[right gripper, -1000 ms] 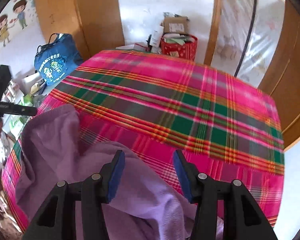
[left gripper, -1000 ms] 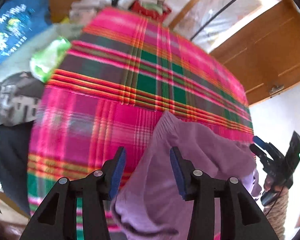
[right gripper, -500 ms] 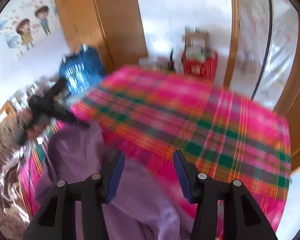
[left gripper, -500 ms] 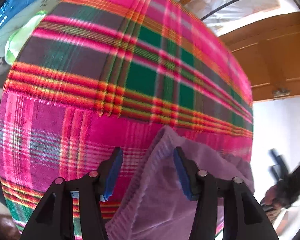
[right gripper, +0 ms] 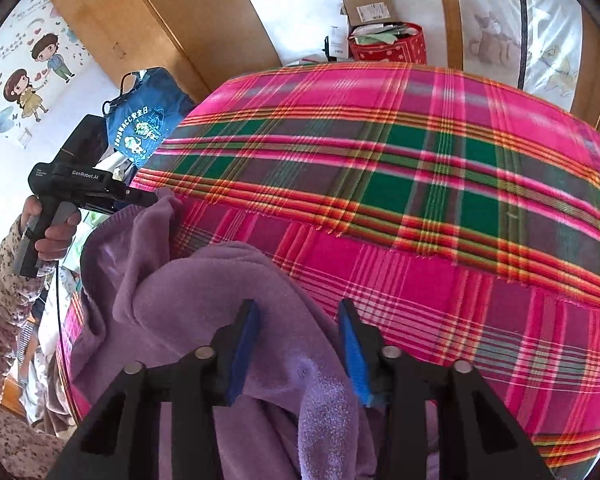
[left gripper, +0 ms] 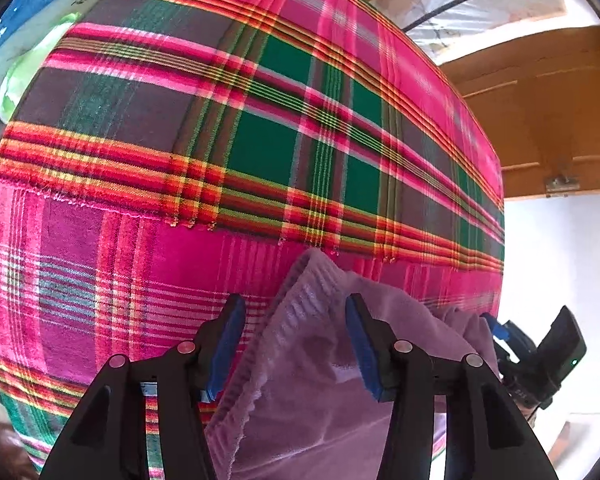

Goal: Fold clothes

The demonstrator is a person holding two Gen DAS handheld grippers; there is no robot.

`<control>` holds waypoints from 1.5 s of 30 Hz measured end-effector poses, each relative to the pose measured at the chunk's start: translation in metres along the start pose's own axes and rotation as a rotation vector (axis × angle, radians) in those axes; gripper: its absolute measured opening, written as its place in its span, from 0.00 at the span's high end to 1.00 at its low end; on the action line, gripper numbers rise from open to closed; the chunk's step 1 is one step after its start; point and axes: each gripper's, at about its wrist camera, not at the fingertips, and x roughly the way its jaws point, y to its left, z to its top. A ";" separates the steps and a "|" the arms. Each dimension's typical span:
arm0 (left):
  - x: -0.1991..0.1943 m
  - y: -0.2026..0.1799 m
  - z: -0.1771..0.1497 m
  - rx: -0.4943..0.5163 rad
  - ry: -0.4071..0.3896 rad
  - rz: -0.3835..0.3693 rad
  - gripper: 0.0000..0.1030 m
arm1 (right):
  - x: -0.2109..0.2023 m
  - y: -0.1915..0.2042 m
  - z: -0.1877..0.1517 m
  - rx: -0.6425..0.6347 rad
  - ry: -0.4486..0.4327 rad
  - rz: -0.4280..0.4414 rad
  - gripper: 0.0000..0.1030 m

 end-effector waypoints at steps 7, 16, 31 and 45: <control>-0.010 0.016 -0.001 -0.039 -0.015 -0.012 0.86 | 0.001 0.007 0.000 -0.022 -0.003 -0.017 0.93; -0.053 0.056 -0.002 -0.125 -0.169 -0.044 0.94 | -0.018 0.006 0.012 0.005 -0.106 -0.138 0.95; -0.070 0.096 -0.010 -0.279 -0.361 -0.060 0.94 | 0.011 0.012 0.063 0.042 -0.180 -0.351 0.95; -0.056 0.110 -0.012 -0.316 -0.377 -0.005 0.89 | 0.055 0.017 0.083 0.030 -0.143 -0.452 0.91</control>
